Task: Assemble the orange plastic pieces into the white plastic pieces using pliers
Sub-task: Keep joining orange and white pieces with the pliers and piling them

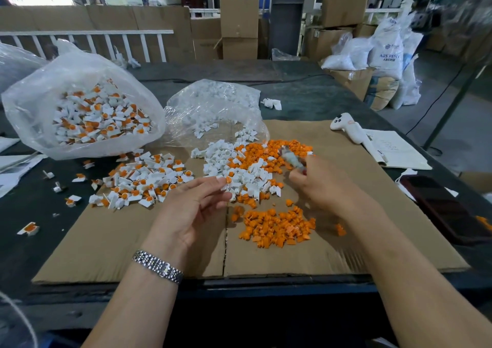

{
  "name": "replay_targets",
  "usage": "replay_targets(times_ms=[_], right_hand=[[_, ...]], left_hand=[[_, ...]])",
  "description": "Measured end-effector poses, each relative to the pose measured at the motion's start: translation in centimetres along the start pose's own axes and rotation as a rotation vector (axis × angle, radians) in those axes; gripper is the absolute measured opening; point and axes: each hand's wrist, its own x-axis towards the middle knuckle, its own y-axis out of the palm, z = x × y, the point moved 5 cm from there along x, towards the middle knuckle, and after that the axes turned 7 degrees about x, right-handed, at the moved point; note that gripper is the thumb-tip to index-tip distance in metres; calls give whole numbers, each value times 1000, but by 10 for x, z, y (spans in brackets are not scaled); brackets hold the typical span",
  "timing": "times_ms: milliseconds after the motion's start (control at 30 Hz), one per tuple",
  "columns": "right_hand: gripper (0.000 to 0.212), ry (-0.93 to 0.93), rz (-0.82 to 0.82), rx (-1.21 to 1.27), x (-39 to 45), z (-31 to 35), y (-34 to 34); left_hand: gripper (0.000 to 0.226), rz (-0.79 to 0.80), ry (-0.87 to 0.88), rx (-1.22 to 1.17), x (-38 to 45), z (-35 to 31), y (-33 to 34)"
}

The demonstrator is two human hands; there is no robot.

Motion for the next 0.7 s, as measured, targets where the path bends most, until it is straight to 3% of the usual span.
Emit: replay_targets(times_ms=[67, 200, 267, 400, 533, 700], right_hand=[[24, -36, 49, 155, -10, 16, -5], [27, -45, 444, 297, -33, 51, 8], [29, -46, 519, 299, -40, 62, 16], [29, -26, 562, 402, -46, 75, 30], [26, -38, 554, 425, -47, 77, 37], [47, -96, 425, 308, -50, 81, 43]], left_hand=[[35, 6, 22, -22, 0, -1, 3], [49, 29, 76, -50, -1, -5, 7], [54, 20, 99, -41, -2, -9, 7], [53, -8, 122, -25, -2, -12, 5], [30, -30, 134, 15, 0, -12, 3], [22, -59, 131, 40, 1, -10, -2]])
